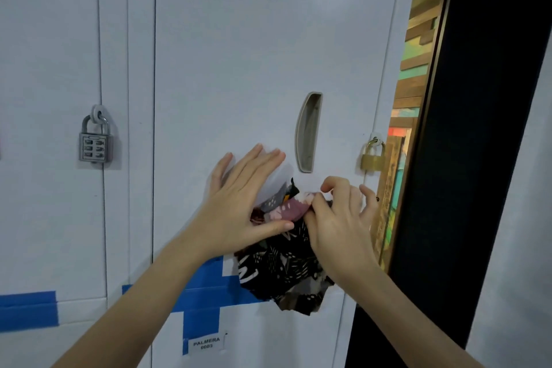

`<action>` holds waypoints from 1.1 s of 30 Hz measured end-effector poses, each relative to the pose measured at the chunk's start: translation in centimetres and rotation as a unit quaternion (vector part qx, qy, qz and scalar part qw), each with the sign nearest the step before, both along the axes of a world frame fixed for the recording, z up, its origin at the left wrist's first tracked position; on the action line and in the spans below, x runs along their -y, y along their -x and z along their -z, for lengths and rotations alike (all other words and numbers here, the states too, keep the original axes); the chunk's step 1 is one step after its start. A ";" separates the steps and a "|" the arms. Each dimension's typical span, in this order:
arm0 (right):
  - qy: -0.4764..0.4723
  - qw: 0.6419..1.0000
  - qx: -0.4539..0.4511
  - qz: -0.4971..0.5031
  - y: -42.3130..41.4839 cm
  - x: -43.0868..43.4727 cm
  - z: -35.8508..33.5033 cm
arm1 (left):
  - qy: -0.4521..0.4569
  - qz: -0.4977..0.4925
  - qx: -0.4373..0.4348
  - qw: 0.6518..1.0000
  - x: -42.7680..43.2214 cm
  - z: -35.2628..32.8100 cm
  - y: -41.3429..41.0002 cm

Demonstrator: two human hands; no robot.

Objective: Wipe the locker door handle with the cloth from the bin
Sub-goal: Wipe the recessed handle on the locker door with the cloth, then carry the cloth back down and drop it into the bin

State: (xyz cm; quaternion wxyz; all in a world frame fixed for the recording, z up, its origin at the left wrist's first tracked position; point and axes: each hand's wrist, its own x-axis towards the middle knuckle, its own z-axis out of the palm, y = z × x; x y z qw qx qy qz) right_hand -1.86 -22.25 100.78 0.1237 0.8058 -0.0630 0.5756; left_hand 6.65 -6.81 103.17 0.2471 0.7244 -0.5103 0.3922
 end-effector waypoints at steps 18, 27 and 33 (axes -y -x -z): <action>-0.128 0.982 -0.005 -0.139 3.4 -4.7 3.6 | 0.196 0.034 -0.097 0.975 -2.8 6.6 4.8; -0.185 0.948 -0.059 -0.252 4.6 -5.9 14.2 | 0.196 0.017 -0.166 0.966 -4.5 16.7 7.0; -0.261 0.909 -0.136 -0.296 5.8 -6.6 26.6 | 0.175 -0.042 -0.275 0.944 -5.9 29.3 9.1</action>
